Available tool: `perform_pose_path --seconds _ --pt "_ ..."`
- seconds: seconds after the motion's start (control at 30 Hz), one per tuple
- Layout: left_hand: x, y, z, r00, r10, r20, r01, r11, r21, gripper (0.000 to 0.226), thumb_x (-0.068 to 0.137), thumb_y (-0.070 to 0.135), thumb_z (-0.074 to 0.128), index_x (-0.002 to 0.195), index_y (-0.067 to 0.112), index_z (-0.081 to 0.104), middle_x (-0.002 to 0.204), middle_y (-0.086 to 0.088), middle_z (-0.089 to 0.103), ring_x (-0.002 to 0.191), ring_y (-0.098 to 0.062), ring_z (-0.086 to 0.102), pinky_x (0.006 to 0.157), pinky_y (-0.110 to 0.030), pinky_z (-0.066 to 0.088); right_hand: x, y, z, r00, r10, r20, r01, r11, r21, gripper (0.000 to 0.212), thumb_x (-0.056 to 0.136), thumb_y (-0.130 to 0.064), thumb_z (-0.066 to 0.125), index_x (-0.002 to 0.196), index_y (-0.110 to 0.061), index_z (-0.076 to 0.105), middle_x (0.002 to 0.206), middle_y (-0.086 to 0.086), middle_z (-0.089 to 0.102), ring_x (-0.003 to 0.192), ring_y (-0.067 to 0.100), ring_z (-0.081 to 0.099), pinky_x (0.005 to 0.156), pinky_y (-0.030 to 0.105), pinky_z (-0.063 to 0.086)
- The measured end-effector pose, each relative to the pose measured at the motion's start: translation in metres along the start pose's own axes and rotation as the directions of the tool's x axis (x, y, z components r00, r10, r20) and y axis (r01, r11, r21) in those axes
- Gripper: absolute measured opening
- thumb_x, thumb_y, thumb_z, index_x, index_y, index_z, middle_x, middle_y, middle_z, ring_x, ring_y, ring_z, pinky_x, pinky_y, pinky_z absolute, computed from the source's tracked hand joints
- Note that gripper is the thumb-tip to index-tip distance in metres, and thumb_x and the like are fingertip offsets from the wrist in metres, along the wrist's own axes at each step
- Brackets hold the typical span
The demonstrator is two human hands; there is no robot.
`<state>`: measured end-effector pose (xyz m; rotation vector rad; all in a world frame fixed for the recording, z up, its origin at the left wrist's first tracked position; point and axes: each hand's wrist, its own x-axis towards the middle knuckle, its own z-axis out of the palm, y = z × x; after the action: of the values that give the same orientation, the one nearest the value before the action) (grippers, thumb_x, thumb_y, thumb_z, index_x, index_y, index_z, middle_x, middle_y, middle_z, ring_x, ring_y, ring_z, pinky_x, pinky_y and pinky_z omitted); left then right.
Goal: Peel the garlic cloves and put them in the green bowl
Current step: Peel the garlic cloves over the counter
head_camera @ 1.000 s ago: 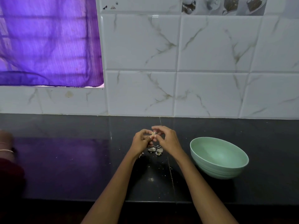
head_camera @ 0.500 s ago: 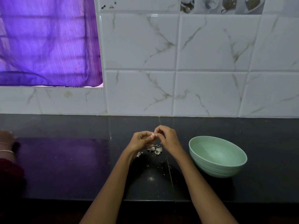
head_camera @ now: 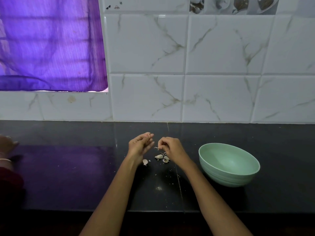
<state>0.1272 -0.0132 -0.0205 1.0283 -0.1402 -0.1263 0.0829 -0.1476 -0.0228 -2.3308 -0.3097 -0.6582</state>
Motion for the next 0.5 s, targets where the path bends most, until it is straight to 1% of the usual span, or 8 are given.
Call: perform_pose_path --seconds 0.07,0.2,0.27,0.33,0.37,0.4,0.47,0.5 --pt "-0.001 -0.001 0.001 0.999 -0.031 0.037 0.031 1.0 0.004 0.012 0.093 0.005 0.05 0.096 0.0 0.062 0.086 -0.007 0.068 0.073 -0.013 0.063 0.061 -0.021 0.058 -0.001 0.001 -0.002 0.998 0.027 -0.053 -0.026 0.999 0.029 0.01 0.078 -0.001 0.063 0.076 -0.011 0.065 0.064 -0.007 0.059 0.058 0.006 0.054 0.062 0.025 0.043" --pt "-0.003 -0.002 0.004 0.986 -0.092 0.137 0.092 0.996 0.005 0.018 0.097 0.004 0.042 0.101 0.0 0.059 0.082 -0.006 0.072 0.068 -0.012 0.07 0.066 -0.024 0.059 -0.003 -0.001 -0.01 0.978 0.082 -0.193 -0.085 0.996 -0.007 0.017 0.083 -0.011 0.062 0.096 -0.021 0.061 0.08 -0.005 0.07 0.077 0.015 0.064 0.068 0.029 0.049" --pt "-0.003 0.0 0.004 0.981 -0.099 0.167 0.099 0.995 0.008 0.021 0.099 0.005 0.037 0.106 0.001 0.056 0.091 -0.008 0.07 0.077 -0.015 0.069 0.072 -0.029 0.058 -0.004 -0.005 -0.013 0.971 0.093 -0.218 -0.108 0.993 -0.054 0.009 0.086 -0.026 0.061 0.092 -0.019 0.059 0.082 -0.005 0.068 0.078 0.014 0.061 0.067 0.029 0.046" --pt "-0.003 0.001 0.003 0.977 -0.102 0.186 0.102 0.995 0.008 0.023 0.1 0.005 0.032 0.11 0.003 0.053 0.099 -0.008 0.066 0.087 -0.018 0.065 0.079 -0.033 0.053 -0.005 -0.005 -0.012 0.973 0.097 -0.208 -0.127 0.983 -0.133 0.025 0.087 -0.041 0.057 0.077 -0.018 0.057 0.075 -0.004 0.061 0.075 0.014 0.055 0.061 0.027 0.039" --pt "-0.003 0.001 0.002 0.977 -0.103 0.187 0.101 0.995 0.015 0.025 0.101 0.005 0.03 0.111 0.004 0.052 0.101 -0.008 0.065 0.09 -0.018 0.063 0.083 -0.034 0.05 -0.005 -0.006 -0.011 0.976 0.099 -0.196 -0.134 0.976 -0.173 0.029 0.088 -0.042 0.056 0.072 -0.017 0.055 0.072 -0.004 0.058 0.074 0.015 0.053 0.06 0.027 0.035" --pt "-0.002 0.0 0.003 0.978 -0.102 0.184 0.099 0.995 0.025 0.026 0.101 0.005 0.029 0.111 0.003 0.053 0.102 -0.007 0.064 0.092 -0.018 0.061 0.085 -0.036 0.049 -0.005 -0.005 -0.01 0.976 0.101 -0.19 -0.138 0.972 -0.189 0.027 0.088 -0.038 0.057 0.072 -0.017 0.054 0.072 -0.005 0.057 0.074 0.015 0.053 0.06 0.027 0.034" --pt "-0.001 0.0 0.002 0.979 -0.099 0.179 0.094 0.995 0.037 0.027 0.101 0.005 0.03 0.103 0.003 0.057 0.102 -0.004 0.062 0.091 -0.017 0.059 0.083 -0.036 0.051 -0.004 -0.001 -0.01 0.976 0.121 -0.179 -0.151 0.974 -0.169 0.007 0.084 -0.023 0.061 0.087 -0.019 0.056 0.078 -0.006 0.06 0.079 0.015 0.057 0.063 0.027 0.04" --pt "-0.002 0.0 0.002 0.978 -0.1 0.181 0.094 0.995 0.042 0.028 0.101 0.005 0.03 0.098 0.005 0.058 0.1 -0.004 0.061 0.09 -0.016 0.058 0.081 -0.035 0.053 -0.004 0.0 -0.009 0.977 0.135 -0.163 -0.162 0.973 -0.165 0.019 0.082 -0.016 0.061 0.099 -0.021 0.055 0.084 -0.007 0.063 0.083 0.016 0.06 0.066 0.028 0.044"
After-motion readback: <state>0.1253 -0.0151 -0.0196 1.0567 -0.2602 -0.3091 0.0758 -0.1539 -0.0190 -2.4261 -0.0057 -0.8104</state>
